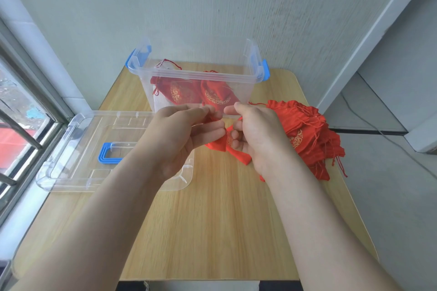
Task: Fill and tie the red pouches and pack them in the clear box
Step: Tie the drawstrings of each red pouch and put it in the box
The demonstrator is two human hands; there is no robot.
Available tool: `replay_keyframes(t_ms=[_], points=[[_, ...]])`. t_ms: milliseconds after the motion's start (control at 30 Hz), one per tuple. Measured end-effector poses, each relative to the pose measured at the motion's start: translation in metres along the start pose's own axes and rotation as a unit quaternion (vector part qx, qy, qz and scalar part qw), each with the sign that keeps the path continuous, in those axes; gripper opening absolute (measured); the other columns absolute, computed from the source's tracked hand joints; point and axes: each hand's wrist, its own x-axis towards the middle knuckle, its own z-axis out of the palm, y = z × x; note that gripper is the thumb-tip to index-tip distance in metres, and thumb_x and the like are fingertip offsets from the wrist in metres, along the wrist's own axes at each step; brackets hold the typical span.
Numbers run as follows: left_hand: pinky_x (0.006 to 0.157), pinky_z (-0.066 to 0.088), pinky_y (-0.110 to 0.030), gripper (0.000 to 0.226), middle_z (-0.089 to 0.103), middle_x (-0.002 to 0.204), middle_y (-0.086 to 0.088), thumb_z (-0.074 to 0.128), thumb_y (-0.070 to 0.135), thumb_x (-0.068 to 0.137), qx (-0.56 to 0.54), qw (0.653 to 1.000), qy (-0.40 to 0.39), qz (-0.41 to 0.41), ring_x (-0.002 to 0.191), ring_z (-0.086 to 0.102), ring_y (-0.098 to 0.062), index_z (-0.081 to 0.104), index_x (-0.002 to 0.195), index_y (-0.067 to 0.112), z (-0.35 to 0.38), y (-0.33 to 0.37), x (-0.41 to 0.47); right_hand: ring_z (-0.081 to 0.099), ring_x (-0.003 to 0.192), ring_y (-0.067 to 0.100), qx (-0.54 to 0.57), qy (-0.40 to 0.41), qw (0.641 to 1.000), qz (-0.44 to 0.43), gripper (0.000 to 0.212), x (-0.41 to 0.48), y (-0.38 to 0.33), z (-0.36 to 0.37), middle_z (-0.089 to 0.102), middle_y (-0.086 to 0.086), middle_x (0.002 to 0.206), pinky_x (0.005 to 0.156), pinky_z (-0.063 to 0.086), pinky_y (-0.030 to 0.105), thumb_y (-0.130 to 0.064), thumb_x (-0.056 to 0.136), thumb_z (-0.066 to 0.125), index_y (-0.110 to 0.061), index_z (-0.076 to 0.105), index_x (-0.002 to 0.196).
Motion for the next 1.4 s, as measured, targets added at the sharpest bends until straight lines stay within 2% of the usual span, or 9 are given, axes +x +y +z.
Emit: replay_keyframes(t_ms=[100,267,500,667,800,900,1100,1300,1400], points=[[0.074,0.064,-0.028,0.016,0.078,0.103,-0.017,0.056,0.005,0.106,-0.034,0.999,-0.018,-0.019,0.082,0.077,-0.021,0.070,0.109,-0.003,-0.002,0.001,0.002,0.050,0.046,0.012,-0.008,-0.001,1.000,0.001,0.027,-0.002,-0.002,0.000,0.047,-0.006,0.052,0.045,0.042,0.023,-0.024,0.107,0.053,-0.015,0.074,0.093],[0.057,0.051,-0.025,0.014,0.075,0.096,-0.009,0.058,0.012,0.103,0.021,0.998,-0.044,-0.028,0.060,0.053,-0.014,0.071,0.106,0.007,-0.003,0.004,0.001,0.053,0.047,0.013,0.008,-0.004,1.000,-0.025,0.028,-0.002,-0.003,-0.002,0.050,-0.004,0.057,0.044,0.043,0.023,-0.024,0.108,0.053,-0.016,0.073,0.090],[0.046,0.037,-0.023,0.023,0.058,0.079,-0.002,0.054,0.009,0.100,0.040,0.997,-0.049,-0.039,0.056,0.034,-0.012,0.076,0.107,0.010,-0.004,0.005,-0.001,0.055,0.044,0.013,0.012,0.009,0.999,-0.038,0.020,-0.001,0.000,-0.003,0.052,-0.004,0.058,0.042,0.042,0.022,-0.017,0.105,0.058,-0.015,0.074,0.095],[0.056,0.041,-0.029,0.021,0.054,0.073,-0.004,0.060,0.012,0.101,0.195,0.980,-0.036,0.001,0.045,0.048,-0.011,0.078,0.101,0.000,-0.007,0.002,-0.002,0.065,0.056,0.017,0.073,-0.008,0.995,-0.068,0.013,-0.004,-0.007,-0.006,0.065,0.000,0.066,0.048,0.047,0.027,-0.013,0.100,0.068,-0.004,0.077,0.101],[0.065,0.043,-0.036,0.022,0.070,0.067,-0.012,0.060,0.011,0.096,0.338,0.938,-0.075,0.031,0.062,0.055,-0.025,0.077,0.085,0.002,-0.005,0.000,-0.007,0.072,0.074,0.008,0.058,-0.005,0.988,-0.146,0.014,-0.006,-0.010,-0.006,0.077,-0.009,0.080,0.058,0.053,0.020,-0.022,0.100,0.074,-0.012,0.083,0.105],[0.066,0.049,-0.034,0.023,0.075,0.068,-0.013,0.059,0.012,0.095,0.386,0.915,-0.109,0.048,0.062,0.057,-0.021,0.079,0.085,0.008,-0.004,0.001,-0.012,0.061,0.056,-0.001,0.006,0.023,0.987,-0.162,0.015,-0.004,-0.006,-0.008,0.070,-0.017,0.065,0.054,0.048,0.017,-0.026,0.097,0.078,-0.013,0.084,0.102],[0.073,0.060,-0.039,0.024,0.077,0.070,-0.009,0.059,0.013,0.094,0.429,0.887,-0.154,0.073,0.083,0.071,-0.040,0.080,0.084,0.012,-0.004,0.002,-0.014,0.044,0.045,0.007,-0.005,0.020,0.989,-0.149,0.029,0.000,-0.002,-0.008,0.058,-0.003,0.058,0.053,0.037,0.023,-0.035,0.092,0.083,-0.006,0.081,0.085],[0.063,0.058,-0.031,0.028,0.070,0.070,-0.003,0.062,0.014,0.099,0.418,0.888,-0.173,0.079,0.064,0.069,-0.015,0.082,0.081,0.012,-0.003,0.003,-0.014,0.051,0.054,0.013,-0.025,0.003,0.988,-0.150,0.032,0.000,0.000,-0.010,0.064,-0.003,0.061,0.053,0.045,0.026,-0.038,0.093,0.082,-0.006,0.081,0.089],[0.065,0.058,-0.032,0.028,0.069,0.072,-0.004,0.062,0.016,0.102,0.406,0.893,-0.179,0.076,0.067,0.070,-0.016,0.083,0.084,0.014,-0.006,0.003,-0.013,0.061,0.060,0.014,-0.036,-0.037,0.990,-0.131,0.032,0.001,0.001,-0.009,0.069,0.001,0.068,0.056,0.053,0.025,-0.036,0.100,0.073,-0.006,0.081,0.093]])
